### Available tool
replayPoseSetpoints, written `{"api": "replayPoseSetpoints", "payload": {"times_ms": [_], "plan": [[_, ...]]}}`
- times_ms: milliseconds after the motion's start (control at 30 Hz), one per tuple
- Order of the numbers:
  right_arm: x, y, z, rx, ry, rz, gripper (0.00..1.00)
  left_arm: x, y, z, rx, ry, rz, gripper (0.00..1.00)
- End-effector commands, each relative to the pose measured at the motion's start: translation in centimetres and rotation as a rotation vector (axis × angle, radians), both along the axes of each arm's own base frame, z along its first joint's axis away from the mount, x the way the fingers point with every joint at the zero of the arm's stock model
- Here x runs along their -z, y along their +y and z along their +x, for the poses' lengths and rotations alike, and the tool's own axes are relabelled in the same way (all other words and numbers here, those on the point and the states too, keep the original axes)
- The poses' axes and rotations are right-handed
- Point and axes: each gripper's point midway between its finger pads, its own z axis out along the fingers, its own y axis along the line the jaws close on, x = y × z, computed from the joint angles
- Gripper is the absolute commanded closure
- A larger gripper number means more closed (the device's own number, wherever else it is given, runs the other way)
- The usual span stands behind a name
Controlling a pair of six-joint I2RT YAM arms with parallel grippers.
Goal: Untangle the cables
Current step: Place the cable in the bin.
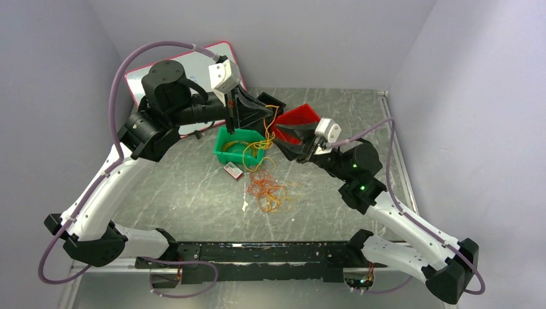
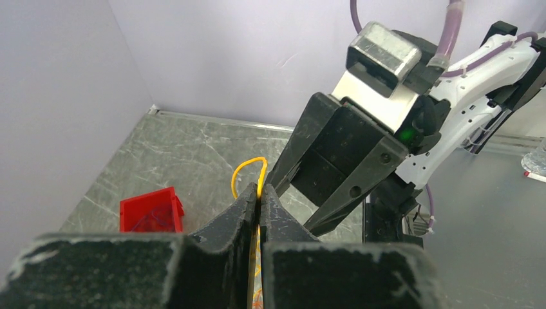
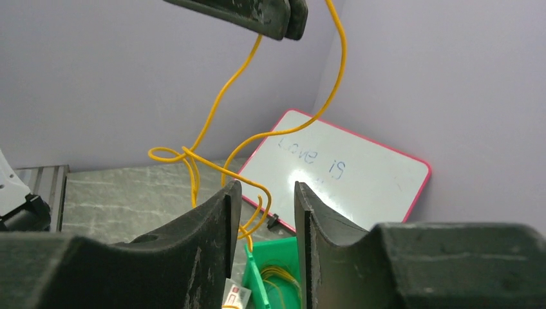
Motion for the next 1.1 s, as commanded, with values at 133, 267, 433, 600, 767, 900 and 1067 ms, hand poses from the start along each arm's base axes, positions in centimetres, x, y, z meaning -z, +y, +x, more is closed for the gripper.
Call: {"api": "replayPoseSetpoints", "payload": {"times_ms": [133, 267, 433, 600, 767, 900, 1067], "plan": [[-1.8, 0.3, 0.3, 0.006, -0.051, 0.037, 0.70, -0.9, 0.0, -1.0, 0.043, -0.032, -0.018, 0.93], [-2.3, 0.1, 0.6, 0.026, -0.048, 0.052, 0.87, -0.4, 0.1, -0.9, 0.034, -0.025, -0.012, 0.93], [-2.5, -2.6, 3.3, 0.227, 0.040, 0.075, 1.00, -0.2, 0.7, -0.9, 0.004, -0.028, -0.006, 0.93], [-3.0, -7.1, 5.2, 0.478, 0.069, 0.114, 1.00, 0.0, 1.4, -0.9, -0.029, -0.031, 0.001, 0.93], [-2.6, -10.3, 6.0, 0.643, 0.084, 0.106, 1.00, 0.1, 1.9, -0.8, -0.062, -0.033, 0.008, 0.93], [-1.4, -12.7, 6.6, 0.766, 0.148, 0.121, 1.00, 0.1, 2.2, -0.6, -0.080, -0.038, 0.011, 0.93], [1.1, -16.2, 7.7, 0.982, 0.248, 0.133, 1.00, 0.0, 2.3, -0.4, -0.098, -0.043, 0.014, 0.93]]}}
